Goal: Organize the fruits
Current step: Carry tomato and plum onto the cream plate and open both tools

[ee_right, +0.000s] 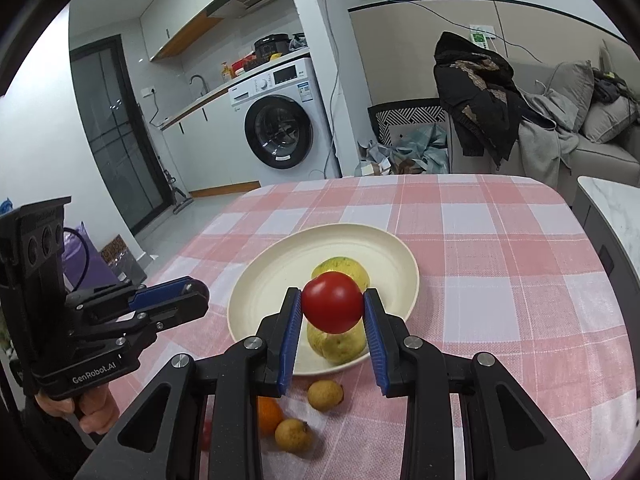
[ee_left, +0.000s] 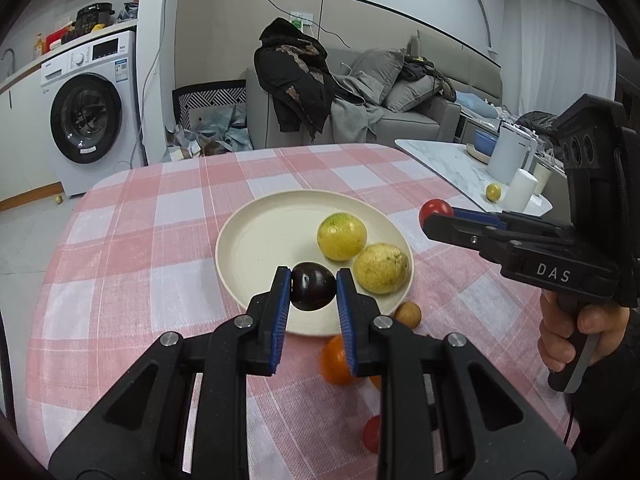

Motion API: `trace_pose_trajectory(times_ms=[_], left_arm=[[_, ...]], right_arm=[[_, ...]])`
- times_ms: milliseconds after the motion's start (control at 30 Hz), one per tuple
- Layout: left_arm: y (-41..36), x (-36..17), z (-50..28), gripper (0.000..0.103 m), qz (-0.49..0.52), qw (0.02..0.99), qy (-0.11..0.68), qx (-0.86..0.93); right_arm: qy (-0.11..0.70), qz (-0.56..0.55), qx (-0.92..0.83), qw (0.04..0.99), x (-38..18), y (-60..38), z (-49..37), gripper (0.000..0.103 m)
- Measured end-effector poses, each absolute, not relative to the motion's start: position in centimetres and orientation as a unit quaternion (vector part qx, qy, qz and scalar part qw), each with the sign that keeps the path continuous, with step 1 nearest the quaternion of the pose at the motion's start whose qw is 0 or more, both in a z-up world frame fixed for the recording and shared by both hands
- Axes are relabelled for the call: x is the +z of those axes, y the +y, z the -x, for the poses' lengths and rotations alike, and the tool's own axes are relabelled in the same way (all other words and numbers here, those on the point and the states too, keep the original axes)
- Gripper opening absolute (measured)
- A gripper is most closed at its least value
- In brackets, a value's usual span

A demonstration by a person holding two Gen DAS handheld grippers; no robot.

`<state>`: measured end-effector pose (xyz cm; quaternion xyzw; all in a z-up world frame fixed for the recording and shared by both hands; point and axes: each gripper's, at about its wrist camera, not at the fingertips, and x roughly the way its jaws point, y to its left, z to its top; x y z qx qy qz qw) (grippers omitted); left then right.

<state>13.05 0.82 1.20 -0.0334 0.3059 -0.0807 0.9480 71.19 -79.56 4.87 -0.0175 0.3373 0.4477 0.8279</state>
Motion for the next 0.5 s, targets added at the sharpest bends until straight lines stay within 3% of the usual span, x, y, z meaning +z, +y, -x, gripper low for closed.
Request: trace_pose_trajectory(times_ms=[500], left_arm=[[0.6, -0.4, -15.9, 0.02, 0.023, 0.946, 0.318, -0.061]], right_arm=[[0.363, 0.022, 0.416, 0.833, 2.5, -78.8, -73.6, 0.032]])
